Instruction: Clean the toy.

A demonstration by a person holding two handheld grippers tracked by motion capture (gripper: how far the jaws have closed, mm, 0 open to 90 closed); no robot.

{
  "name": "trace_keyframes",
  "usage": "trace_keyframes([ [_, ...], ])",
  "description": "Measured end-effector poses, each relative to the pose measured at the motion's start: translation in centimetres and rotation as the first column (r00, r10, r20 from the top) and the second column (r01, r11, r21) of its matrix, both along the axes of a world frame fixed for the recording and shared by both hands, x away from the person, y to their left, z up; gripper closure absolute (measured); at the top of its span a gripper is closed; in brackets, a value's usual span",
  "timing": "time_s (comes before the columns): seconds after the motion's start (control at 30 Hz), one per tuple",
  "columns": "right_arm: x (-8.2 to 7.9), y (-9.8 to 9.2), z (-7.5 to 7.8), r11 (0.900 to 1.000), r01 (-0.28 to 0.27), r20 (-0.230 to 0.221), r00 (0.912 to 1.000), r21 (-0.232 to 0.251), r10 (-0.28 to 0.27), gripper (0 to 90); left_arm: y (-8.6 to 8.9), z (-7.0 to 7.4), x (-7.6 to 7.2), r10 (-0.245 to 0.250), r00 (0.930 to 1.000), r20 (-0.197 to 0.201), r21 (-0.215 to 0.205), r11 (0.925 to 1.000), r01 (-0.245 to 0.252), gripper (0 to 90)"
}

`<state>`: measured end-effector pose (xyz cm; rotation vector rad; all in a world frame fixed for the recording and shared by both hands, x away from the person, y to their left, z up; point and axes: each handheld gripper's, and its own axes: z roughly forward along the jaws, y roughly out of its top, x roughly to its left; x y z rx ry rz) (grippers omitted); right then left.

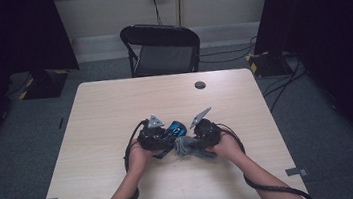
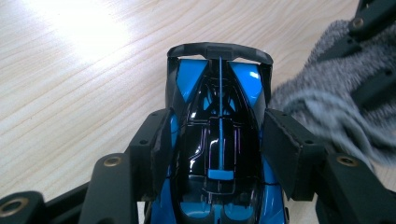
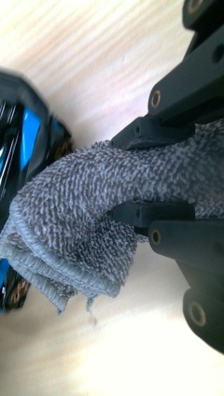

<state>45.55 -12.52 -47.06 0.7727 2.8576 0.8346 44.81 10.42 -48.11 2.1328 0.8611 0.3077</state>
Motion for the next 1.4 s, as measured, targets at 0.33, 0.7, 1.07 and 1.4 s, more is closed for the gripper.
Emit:
trace_keyframes([
  [0.33, 0.8, -1.3, 0.0, 0.999, 0.041, 0.005, 0.9991, -0.004, -0.041, 69.2, 0.0, 0.0, 0.0, 0.001, 1.0000, 0.000, 0.000, 1.0000, -0.001, 43.4],
  [0.7, 1.1, -1.9, 0.0, 0.998, 0.058, 0.018, 0.9982, -0.002, -0.058, 69.1, -0.1, 0.0, -0.1, 0.003, 1.0000, 0.003, 0.006, 1.0000, -0.003, 43.3],
  [1.07, 1.3, -2.4, 0.0, 0.996, 0.084, 0.011, 0.9964, 0.000, -0.084, 69.0, -0.1, 0.0, -0.1, 0.004, 1.0000, 0.000, 0.004, 1.0000, -0.004, 43.4],
  [1.4, 1.6, -2.7, -0.1, 0.995, 0.099, 0.003, 0.9951, 0.004, -0.099, 69.1, -0.1, 0.0, -0.1, 0.006, 1.0000, 0.000, 0.006, 1.0000, -0.006, 43.4],
])
